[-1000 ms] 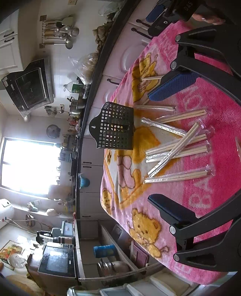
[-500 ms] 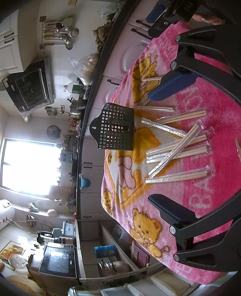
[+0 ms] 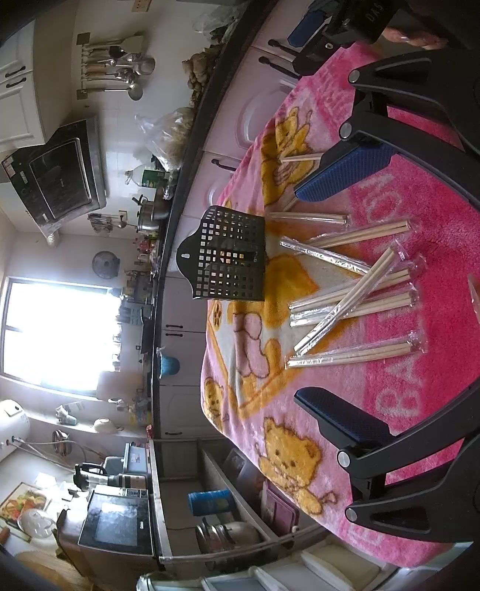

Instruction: Organize utensils

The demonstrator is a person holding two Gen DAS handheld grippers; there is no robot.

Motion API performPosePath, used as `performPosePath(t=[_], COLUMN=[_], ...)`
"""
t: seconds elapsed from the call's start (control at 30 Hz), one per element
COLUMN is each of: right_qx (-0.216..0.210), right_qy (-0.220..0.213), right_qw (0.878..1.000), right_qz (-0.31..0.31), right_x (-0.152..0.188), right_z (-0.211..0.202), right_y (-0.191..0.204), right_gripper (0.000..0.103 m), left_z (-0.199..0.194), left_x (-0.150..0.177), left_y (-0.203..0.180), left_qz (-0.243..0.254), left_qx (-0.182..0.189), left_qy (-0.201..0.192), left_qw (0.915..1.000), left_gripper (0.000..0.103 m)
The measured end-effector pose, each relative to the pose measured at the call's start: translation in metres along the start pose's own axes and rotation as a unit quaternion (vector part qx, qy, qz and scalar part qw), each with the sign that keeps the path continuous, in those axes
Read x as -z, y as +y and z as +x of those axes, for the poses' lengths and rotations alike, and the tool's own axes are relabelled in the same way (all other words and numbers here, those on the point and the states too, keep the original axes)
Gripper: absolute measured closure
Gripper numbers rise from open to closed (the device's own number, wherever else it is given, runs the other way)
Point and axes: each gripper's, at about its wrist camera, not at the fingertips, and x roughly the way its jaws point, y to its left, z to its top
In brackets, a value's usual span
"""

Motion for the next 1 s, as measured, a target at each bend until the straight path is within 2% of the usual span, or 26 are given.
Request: performPosePath(t=[0.3, 0.67, 1.0], right_qx=[-0.006, -0.017, -0.040], right_qy=[0.004, 0.016, 0.042], right_qw=[1.000, 1.000, 0.998], right_qz=[-0.002, -0.015, -0.033], right_x=[0.000, -0.002, -0.007], right_z=[0.002, 0.014, 0.040], right_y=[0.001, 0.006, 0.021], right_gripper=[0.006, 0.006, 0.006], left_z=[0.004, 0.018, 0.034], left_x=[0.002, 0.006, 0.005], left_y=[0.003, 0.013, 0.044], left_qz=[-0.004, -0.006, -0.029], left_qx=[0.002, -0.017, -0.035], left_qy=[0.008, 0.028, 0.052], left_qw=[1.0000, 0.9994, 0.9977], left_gripper=[0.011, 0.011, 0.011])
